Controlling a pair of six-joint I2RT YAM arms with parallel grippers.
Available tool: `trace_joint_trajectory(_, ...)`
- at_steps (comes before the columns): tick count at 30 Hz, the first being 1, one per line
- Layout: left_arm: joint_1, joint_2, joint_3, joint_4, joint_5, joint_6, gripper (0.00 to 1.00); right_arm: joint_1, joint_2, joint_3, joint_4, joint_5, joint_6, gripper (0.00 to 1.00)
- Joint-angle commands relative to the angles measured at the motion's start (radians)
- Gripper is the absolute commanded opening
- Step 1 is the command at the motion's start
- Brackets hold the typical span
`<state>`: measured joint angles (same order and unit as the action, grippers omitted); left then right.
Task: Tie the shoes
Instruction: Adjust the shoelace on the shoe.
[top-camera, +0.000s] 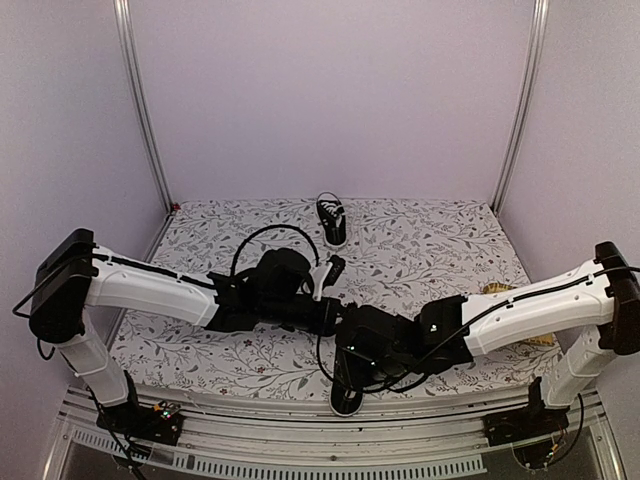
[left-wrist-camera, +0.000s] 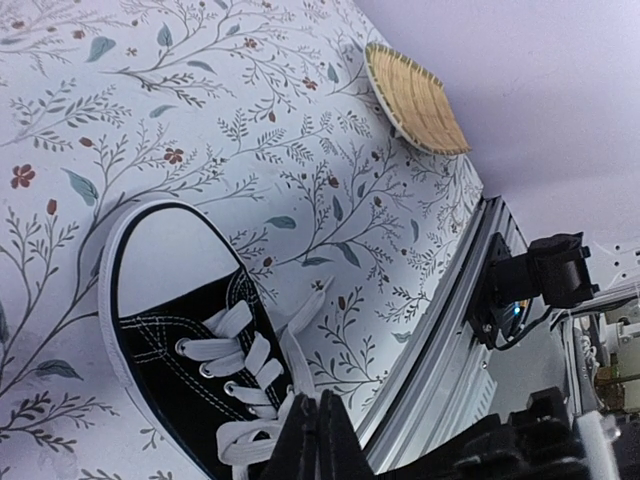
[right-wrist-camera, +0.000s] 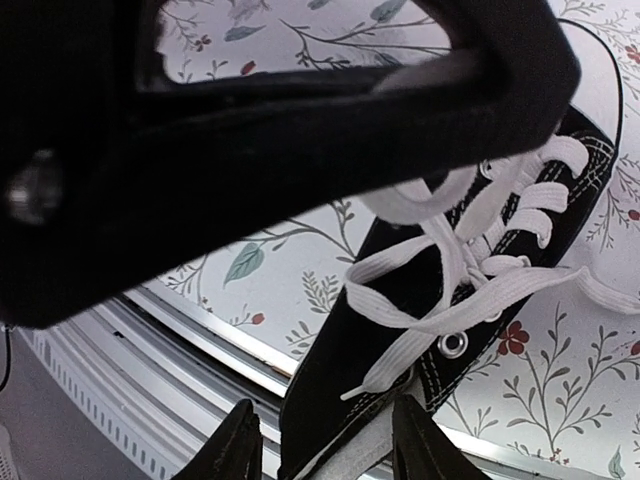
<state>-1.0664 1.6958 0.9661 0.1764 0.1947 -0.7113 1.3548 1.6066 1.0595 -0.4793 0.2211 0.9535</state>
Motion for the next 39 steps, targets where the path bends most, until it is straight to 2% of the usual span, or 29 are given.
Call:
trace_joint_trajectory(1, -0.008, 0.006, 0.007, 0.031, 0.002, -0.002, 0.0, 0.006, 0.059, 0.034, -0.091, 0.065, 0.062, 0.44)
trace_joint_trajectory(9, -0.009, 0.005, 0.005, 0.036, 0.008, 0.003, 0.0, 0.015, 0.15, 0.089, -0.186, 0.162, 0.107, 0.43)
trace_joint_trajectory(14, -0.009, 0.003, 0.005, 0.031, 0.01, 0.006, 0.0, 0.015, 0.194, 0.113, -0.221, 0.215, 0.113, 0.31)
trace_joint_trajectory(21, -0.007, 0.003, 0.006, 0.031, 0.008, 0.007, 0.0, 0.014, 0.208, 0.115, -0.213, 0.237, 0.124, 0.2)
trace_joint_trajectory(23, -0.008, 0.004, 0.006, 0.031, 0.01, 0.007, 0.0, 0.014, 0.194, 0.115, -0.211, 0.24, 0.122, 0.1)
trace_joint_trajectory(25, -0.008, 0.006, 0.007, 0.031, 0.009, 0.006, 0.0, 0.015, 0.172, 0.112, -0.203, 0.232, 0.112, 0.04)
trace_joint_trajectory(39, -0.008, 0.006, -0.001, 0.032, 0.009, 0.003, 0.0, 0.014, -0.02, 0.027, -0.078, 0.006, 0.014, 0.03)
